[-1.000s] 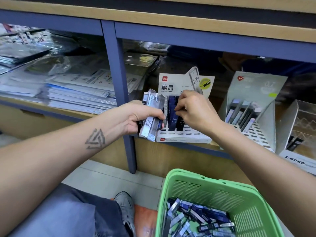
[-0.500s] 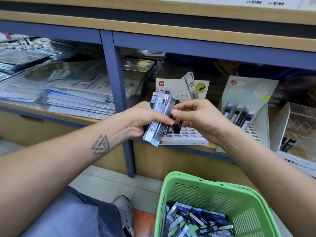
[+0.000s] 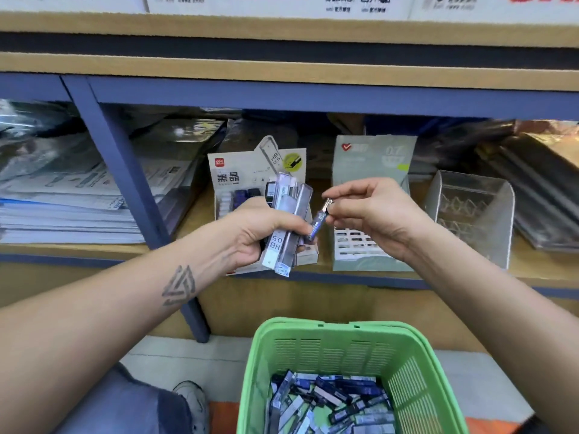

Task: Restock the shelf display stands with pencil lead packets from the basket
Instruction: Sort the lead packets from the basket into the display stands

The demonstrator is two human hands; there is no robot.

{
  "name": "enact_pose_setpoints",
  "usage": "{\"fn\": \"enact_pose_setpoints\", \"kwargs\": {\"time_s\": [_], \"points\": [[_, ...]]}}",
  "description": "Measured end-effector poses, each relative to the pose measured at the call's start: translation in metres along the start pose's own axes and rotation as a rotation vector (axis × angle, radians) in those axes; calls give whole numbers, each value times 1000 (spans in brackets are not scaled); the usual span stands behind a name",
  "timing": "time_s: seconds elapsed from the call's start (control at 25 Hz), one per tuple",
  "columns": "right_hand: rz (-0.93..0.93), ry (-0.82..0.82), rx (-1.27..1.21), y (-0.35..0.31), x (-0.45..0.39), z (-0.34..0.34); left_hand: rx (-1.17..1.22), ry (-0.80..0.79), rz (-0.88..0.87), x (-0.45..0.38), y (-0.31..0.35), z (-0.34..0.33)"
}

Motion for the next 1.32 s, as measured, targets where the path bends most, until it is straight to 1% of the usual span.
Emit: {"fn": "enact_pose_setpoints", "kwargs": {"time_s": [0.08, 0.2, 0.32, 0.44, 0.56, 0.8, 0.96, 1.12, 1.32], "points": [[2, 20, -2, 2, 7, 24, -40, 8, -23, -8, 0, -26], [46, 93, 41, 1, 18, 66, -8, -1, -41, -22, 0, -66], [116, 266, 142, 1, 33, 123, 43, -15, -17, -39, -6, -109], [163, 438, 321, 12, 48, 174, 55, -32, 9, -53, -13, -141], [178, 536, 596, 29, 54, 199, 50, -70, 44, -61, -19, -163], [184, 573, 727, 54, 41, 196, 61, -53, 26, -70, -25, -177], [181, 529, 815, 70, 30, 184, 47, -58, 19, -72, -26, -170], [137, 508, 829, 81, 27, 177, 25, -53, 24, -70, -27, -164], [123, 541, 865, 89, 27, 174, 13, -67, 32, -66, -29, -164]]}}
Point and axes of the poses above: each hand's wrist, its own x-axis away from the middle knuckle, its own z-axis out of the back of the hand, y = z × x, the point moved 3 cm from there along -x, towards the middle knuckle, and after that the axes turned 1 degree about x, right-handed, at the moved point
